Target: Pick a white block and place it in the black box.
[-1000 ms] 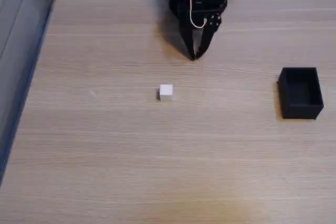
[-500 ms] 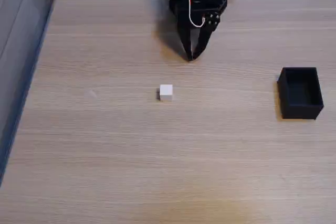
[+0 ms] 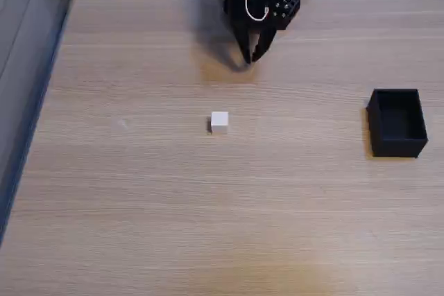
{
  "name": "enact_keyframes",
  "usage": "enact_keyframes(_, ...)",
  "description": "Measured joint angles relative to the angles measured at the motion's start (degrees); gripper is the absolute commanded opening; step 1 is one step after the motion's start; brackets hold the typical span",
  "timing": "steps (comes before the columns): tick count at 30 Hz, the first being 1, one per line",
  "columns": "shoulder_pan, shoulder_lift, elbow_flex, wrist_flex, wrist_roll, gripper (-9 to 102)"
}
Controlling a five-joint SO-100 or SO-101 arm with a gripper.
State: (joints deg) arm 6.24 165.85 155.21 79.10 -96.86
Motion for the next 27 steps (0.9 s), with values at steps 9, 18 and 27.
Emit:
enact_keyframes(9,7.38,-14.94,-7.12,0.0,-1.85,8)
enact_keyframes(18,15.12,-31.2,-14.77,-2.99,-4.75,24)
enact_keyframes(27,17.84,-38.85,-18.28,-8.0,-5.8,29)
